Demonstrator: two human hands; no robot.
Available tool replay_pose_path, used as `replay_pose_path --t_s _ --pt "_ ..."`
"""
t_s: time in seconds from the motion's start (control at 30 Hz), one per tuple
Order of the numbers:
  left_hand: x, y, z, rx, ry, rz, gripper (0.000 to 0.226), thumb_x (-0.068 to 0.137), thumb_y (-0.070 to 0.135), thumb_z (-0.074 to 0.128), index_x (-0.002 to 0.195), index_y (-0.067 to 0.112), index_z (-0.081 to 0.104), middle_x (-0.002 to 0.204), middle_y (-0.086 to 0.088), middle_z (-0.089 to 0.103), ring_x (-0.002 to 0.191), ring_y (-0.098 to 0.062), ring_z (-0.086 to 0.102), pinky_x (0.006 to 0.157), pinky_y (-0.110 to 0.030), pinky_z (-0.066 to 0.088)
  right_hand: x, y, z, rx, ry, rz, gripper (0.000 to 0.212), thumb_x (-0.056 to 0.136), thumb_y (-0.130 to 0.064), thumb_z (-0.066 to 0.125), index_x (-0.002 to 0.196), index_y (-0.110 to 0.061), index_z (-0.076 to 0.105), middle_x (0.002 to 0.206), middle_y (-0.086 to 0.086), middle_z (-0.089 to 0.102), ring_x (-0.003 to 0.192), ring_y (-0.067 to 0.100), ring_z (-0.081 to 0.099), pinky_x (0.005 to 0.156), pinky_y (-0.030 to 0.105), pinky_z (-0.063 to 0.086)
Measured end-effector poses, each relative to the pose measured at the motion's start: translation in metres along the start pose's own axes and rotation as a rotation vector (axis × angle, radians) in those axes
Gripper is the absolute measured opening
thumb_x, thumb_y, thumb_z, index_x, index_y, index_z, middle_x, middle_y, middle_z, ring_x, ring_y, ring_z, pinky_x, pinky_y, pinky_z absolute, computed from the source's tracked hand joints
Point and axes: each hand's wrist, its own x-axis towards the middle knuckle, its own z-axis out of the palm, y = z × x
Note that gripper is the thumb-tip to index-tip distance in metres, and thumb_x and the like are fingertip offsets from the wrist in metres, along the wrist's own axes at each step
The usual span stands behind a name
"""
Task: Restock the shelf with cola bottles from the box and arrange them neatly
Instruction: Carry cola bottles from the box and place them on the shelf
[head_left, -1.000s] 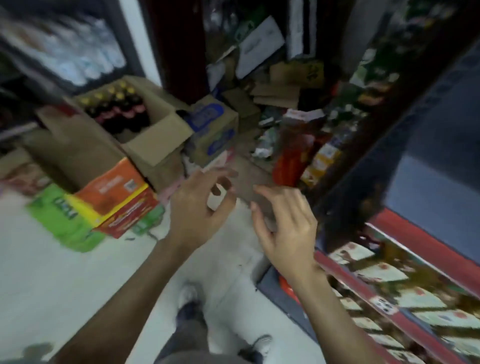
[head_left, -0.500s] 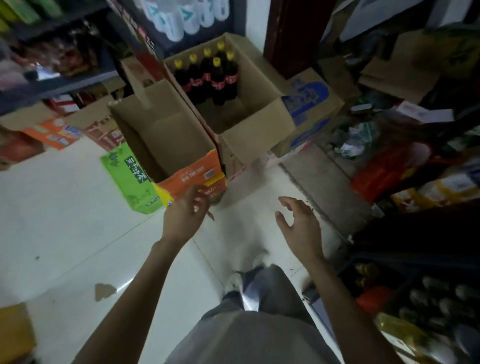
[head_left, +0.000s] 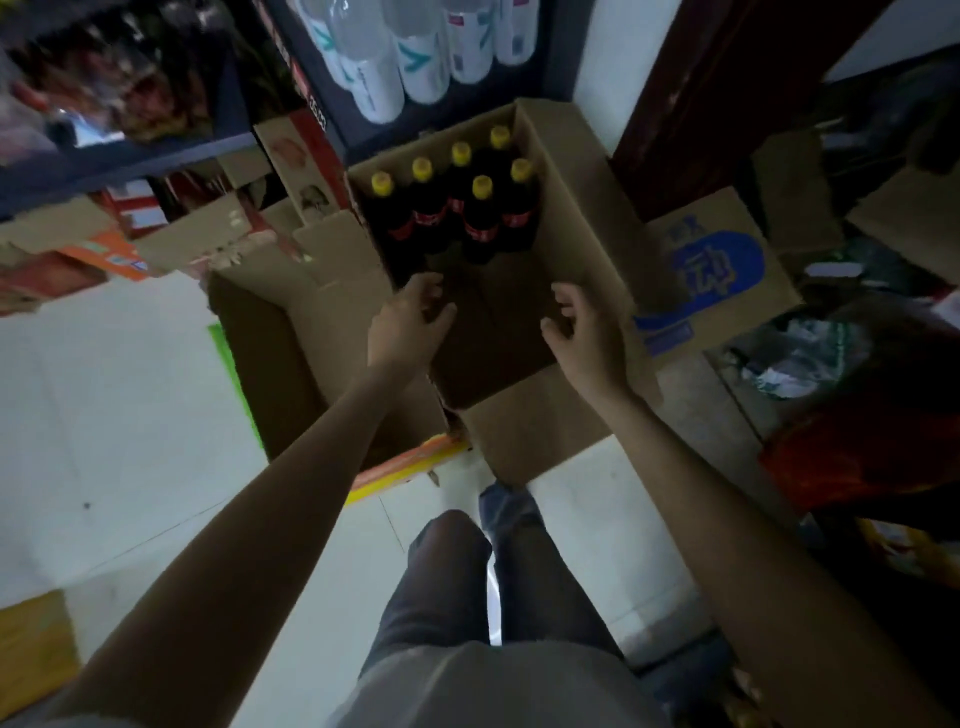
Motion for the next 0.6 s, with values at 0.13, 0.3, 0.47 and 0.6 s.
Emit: replay_pose_path --t_s 0.13,0.3,0.47,0.6 --pt "0.068 -0.002 0.021 -0.022 0.03 -0.047 0.049 0.093 0.035 0.057 0.137 0.019 0.041 0.13 -0.002 0.055 0.117 -0.016 0.054 0.092 -0.035 0.049 0.085 0.003 0.02 0.008 -0.018 0.022 0.053 0.093 -0.015 0.06 0.142 -0.015 0.039 0.141 0.006 0.048 0.129 0.019 0.046 0.092 0.024 0.039" --pt "0.147 -0.016 0.067 0.025 0.081 0.005 0.057 0.093 0.042 0.054 0.141 0.019 0.034 0.137 -0.004 0.049 0.124 -0.018 0.049 0.095 -0.035 0.046 0.168 0.026 0.062 0.024 0.186 -0.131 0.052 0.088 -0.005 0.061 0.138 -0.005 0.045 0.139 0.014 0.05 0.131 0.027 0.045 0.107 0.039 0.04" --pt "0.207 -0.032 0.108 0.033 0.095 0.022 0.072 0.086 0.04 0.064 0.144 0.017 0.027 0.145 -0.007 0.04 0.132 -0.023 0.041 0.101 -0.038 0.041 0.229 0.048 0.104 -0.069 0.202 -0.035 0.076 0.083 -0.008 0.068 0.147 -0.004 0.029 0.15 0.016 0.036 0.141 0.028 0.032 0.116 0.039 0.03" --pt "0.226 -0.04 0.131 0.039 0.166 0.035 0.078 0.081 0.038 0.07 0.143 0.016 0.03 0.142 -0.009 0.041 0.128 -0.025 0.045 0.091 -0.038 0.047 0.251 0.057 0.118 -0.117 0.192 -0.015 0.078 0.08 -0.006 0.071 0.146 -0.003 0.029 0.148 0.015 0.038 0.14 0.026 0.033 0.112 0.027 0.026"
